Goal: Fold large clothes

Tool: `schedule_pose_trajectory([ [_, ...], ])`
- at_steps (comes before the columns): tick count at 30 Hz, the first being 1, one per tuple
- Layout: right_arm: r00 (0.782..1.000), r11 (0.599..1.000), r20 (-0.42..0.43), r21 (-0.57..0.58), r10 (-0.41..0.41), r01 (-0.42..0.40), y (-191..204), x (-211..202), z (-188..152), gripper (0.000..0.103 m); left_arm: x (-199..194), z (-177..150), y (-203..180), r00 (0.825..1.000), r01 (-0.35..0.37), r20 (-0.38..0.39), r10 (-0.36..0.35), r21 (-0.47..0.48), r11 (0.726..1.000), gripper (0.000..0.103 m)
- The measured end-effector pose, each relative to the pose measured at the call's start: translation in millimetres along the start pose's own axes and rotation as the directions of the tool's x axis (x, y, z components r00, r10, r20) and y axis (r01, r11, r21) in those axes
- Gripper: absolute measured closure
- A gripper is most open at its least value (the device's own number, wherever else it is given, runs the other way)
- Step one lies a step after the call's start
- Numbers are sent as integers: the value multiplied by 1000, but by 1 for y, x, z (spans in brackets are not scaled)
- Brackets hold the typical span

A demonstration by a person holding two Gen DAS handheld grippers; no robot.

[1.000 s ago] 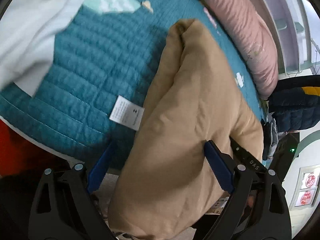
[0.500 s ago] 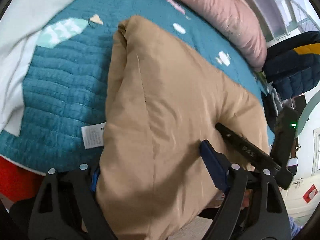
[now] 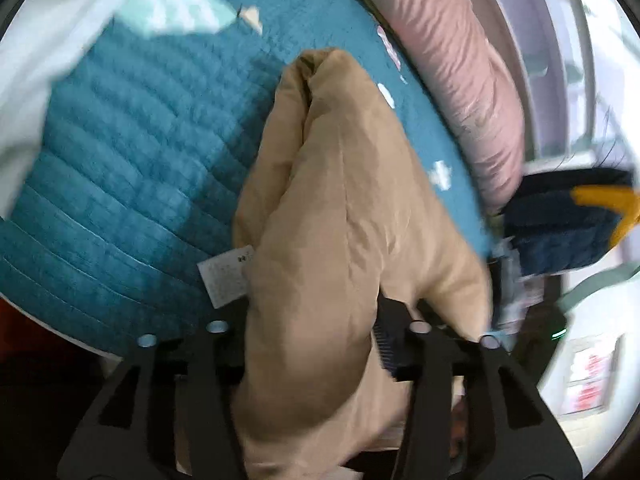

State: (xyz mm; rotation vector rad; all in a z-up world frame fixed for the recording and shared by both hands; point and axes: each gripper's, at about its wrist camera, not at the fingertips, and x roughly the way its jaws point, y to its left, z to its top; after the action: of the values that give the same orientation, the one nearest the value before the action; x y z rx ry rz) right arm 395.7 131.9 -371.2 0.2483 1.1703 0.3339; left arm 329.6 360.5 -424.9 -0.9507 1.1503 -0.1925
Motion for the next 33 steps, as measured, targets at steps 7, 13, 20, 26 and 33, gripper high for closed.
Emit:
schedule_pose_trajectory([
  [7, 999, 1000, 37, 19, 24, -24, 0, -20, -6, 100, -19, -19, -41, 983, -158, 123, 135, 210, 965, 80],
  [13, 1000, 999, -4, 35, 21, -21, 1, -20, -38, 101, -31, -29, -79, 971, -186, 203, 126, 310, 933, 82],
  [20, 996, 992, -32, 98, 82, -78, -17, -5, -35, 103, -13, -40, -109, 953, -275, 223, 206, 343, 898, 82],
  [26, 994, 989, -26, 107, 109, -105, -19, -4, -34, 103, -13, -34, -100, 954, -275, 206, 217, 319, 907, 78],
  [33, 993, 990, -21, 91, 113, -111, -20, -5, -36, 103, -2, 1, -20, 986, -157, 67, 151, 107, 982, 45],
])
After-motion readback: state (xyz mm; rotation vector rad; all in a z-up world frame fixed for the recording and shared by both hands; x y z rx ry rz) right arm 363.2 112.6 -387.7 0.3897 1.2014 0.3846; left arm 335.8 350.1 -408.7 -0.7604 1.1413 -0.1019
